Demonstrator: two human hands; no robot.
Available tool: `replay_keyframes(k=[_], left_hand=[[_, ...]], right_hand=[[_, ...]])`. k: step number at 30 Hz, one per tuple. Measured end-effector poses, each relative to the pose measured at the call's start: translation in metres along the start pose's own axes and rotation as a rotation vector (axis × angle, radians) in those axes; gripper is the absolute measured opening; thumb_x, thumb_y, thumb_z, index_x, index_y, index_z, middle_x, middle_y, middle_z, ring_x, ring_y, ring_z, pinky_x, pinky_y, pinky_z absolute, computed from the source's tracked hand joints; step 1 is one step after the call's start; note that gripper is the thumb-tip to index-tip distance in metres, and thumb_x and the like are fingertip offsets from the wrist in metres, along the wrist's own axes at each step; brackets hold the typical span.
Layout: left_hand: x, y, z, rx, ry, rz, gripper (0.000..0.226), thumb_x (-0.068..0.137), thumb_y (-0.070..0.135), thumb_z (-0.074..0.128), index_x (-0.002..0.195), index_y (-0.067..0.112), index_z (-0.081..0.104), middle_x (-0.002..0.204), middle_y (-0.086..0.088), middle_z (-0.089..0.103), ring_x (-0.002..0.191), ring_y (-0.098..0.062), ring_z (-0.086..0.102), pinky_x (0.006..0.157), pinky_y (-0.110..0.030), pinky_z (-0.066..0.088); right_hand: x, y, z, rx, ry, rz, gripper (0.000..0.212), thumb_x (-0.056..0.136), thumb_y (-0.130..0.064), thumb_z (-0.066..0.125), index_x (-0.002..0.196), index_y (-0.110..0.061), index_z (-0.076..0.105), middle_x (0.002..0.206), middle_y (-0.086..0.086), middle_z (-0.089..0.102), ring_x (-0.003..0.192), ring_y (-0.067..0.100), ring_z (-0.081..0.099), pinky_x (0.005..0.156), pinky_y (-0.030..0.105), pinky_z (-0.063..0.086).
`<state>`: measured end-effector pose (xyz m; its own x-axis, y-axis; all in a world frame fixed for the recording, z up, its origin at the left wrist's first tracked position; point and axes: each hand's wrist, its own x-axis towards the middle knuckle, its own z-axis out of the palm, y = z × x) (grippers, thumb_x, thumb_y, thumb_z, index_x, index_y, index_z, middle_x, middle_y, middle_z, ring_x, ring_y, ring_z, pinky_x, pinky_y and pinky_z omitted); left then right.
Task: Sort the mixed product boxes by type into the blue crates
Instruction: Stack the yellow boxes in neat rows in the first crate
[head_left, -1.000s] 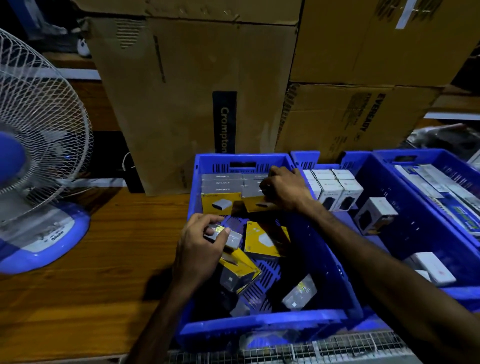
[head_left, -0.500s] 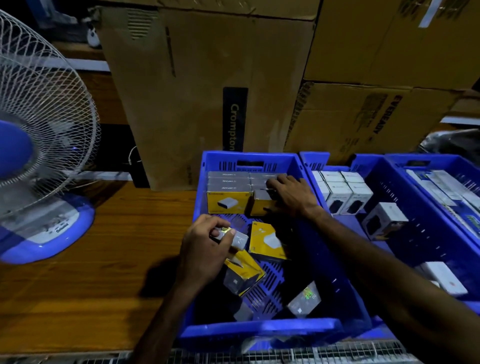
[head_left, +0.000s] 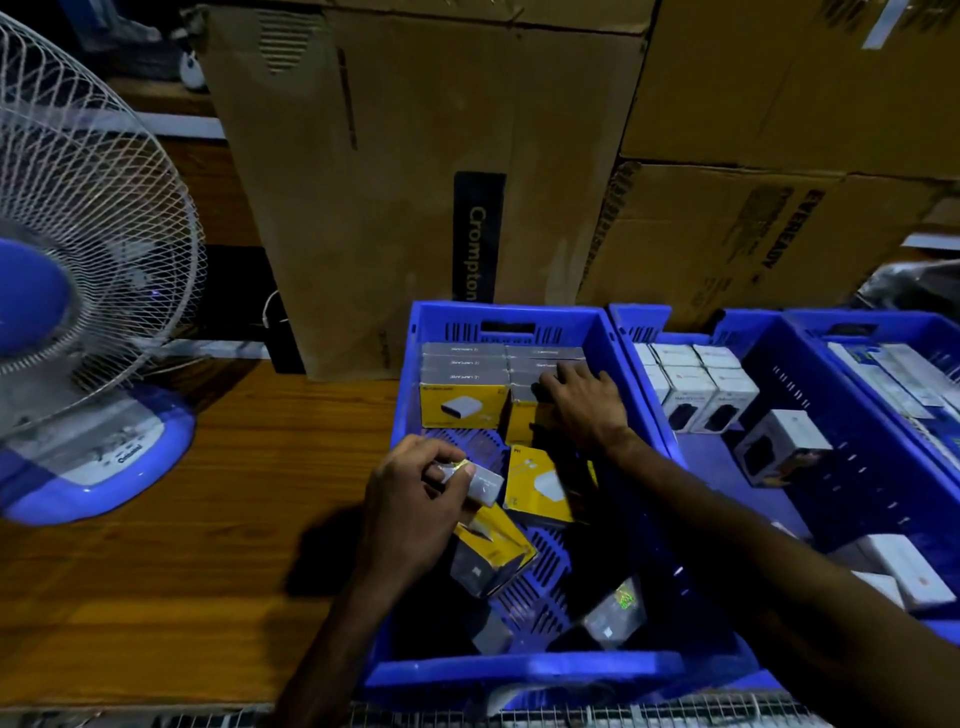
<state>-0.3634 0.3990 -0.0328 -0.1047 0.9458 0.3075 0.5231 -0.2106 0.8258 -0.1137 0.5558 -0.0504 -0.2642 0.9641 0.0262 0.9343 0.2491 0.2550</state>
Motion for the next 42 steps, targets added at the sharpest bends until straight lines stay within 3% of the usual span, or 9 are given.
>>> replay_keyframes(k=[10,15,18,21,24,27,33,38,42], left_hand=[[0.000,0.003,-0.002,-0.005,0.002,-0.003,0.006,0.088,0.026,0.078,0.087,0.029,0.072,0.093,0.016,0.066,0.084,-0.002,0.065,0.072,-0.040,0.060],[0.001,0.005,-0.003,-0.056,0.037,-0.033,0.009,0.090,0.017,0.078,0.087,0.023,0.072,0.092,0.012,0.067,0.081,-0.003,0.065,0.063,-0.015,0.053],[0.002,0.004,-0.005,-0.099,0.078,-0.071,0.017,0.093,0.007,0.070,0.090,0.023,0.072,0.093,0.006,0.068,0.079,-0.007,0.065,0.064,-0.016,0.053],[0.005,0.002,-0.007,-0.187,0.120,-0.133,0.036,0.091,-0.007,0.058,0.090,0.027,0.071,0.095,0.000,0.070,0.080,-0.018,0.069,0.061,-0.023,0.056],[0.005,0.004,-0.007,-0.205,0.117,-0.137,0.043,0.091,-0.012,0.050,0.091,0.026,0.070,0.096,-0.005,0.070,0.080,-0.020,0.069,0.060,-0.019,0.055],[0.005,0.004,-0.007,-0.198,0.124,-0.129,0.044,0.090,-0.013,0.048,0.092,0.025,0.070,0.097,-0.003,0.069,0.081,-0.019,0.068,0.062,-0.024,0.059],[0.004,0.008,-0.008,-0.249,0.186,-0.128,0.050,0.088,-0.014,0.050,0.086,0.033,0.068,0.097,0.001,0.070,0.080,-0.012,0.069,0.059,-0.021,0.056],[0.002,0.007,-0.009,-0.251,0.256,-0.126,0.036,0.090,-0.005,0.063,0.095,0.030,0.069,0.096,0.001,0.070,0.080,-0.013,0.067,0.064,-0.020,0.053],[0.000,0.016,-0.009,-0.291,0.269,-0.087,0.030,0.090,-0.003,0.069,0.107,0.022,0.069,0.104,0.000,0.066,0.085,0.002,0.062,0.062,-0.009,0.049]], right_hand=[[-0.022,-0.016,0.006,0.220,0.105,0.200,0.034,0.096,-0.014,0.061,0.127,-0.013,0.048,0.121,0.013,0.065,0.093,0.040,0.070,0.068,0.047,0.057],[-0.038,-0.024,-0.010,0.501,0.094,0.280,0.031,0.094,-0.023,0.067,0.123,-0.019,0.054,0.123,0.007,0.064,0.103,0.035,0.067,0.070,0.041,0.049],[-0.051,-0.034,-0.022,0.855,0.042,0.166,0.012,0.094,-0.029,0.069,0.103,-0.028,0.061,0.103,-0.006,0.072,0.096,0.017,0.070,0.080,0.044,0.059],[-0.068,-0.046,-0.035,1.042,-0.055,-0.063,0.019,0.093,-0.019,0.071,0.111,-0.022,0.066,0.099,-0.005,0.072,0.096,0.005,0.069,0.089,0.042,0.058],[-0.091,-0.054,-0.045,1.046,-0.167,-0.208,0.052,0.084,-0.016,0.075,0.133,-0.023,0.059,0.119,-0.005,0.066,0.113,0.006,0.062,0.093,0.031,0.055],[-0.103,-0.063,-0.046,0.948,-0.161,-0.219,0.074,0.080,-0.037,0.080,0.145,-0.034,0.047,0.134,-0.008,0.056,0.123,0.009,0.055,0.099,0.031,0.049],[-0.102,-0.075,-0.047,0.783,0.116,-0.109,0.052,0.088,-0.052,0.070,0.134,-0.029,0.058,0.124,-0.010,0.063,0.113,0.010,0.060,0.089,0.038,0.052],[-0.097,-0.050,-0.047,1.278,0.148,0.238,0.039,0.085,-0.048,0.079,0.111,-0.022,0.067,0.091,-0.007,0.067,0.089,0.015,0.070,0.077,0.037,0.056],[-0.109,-0.040,-0.051,1.756,0.119,0.330,0.027,0.097,-0.028,0.070,0.110,-0.004,0.068,0.098,0.008,0.076,0.093,0.024,0.075,0.077,0.039,0.058]])
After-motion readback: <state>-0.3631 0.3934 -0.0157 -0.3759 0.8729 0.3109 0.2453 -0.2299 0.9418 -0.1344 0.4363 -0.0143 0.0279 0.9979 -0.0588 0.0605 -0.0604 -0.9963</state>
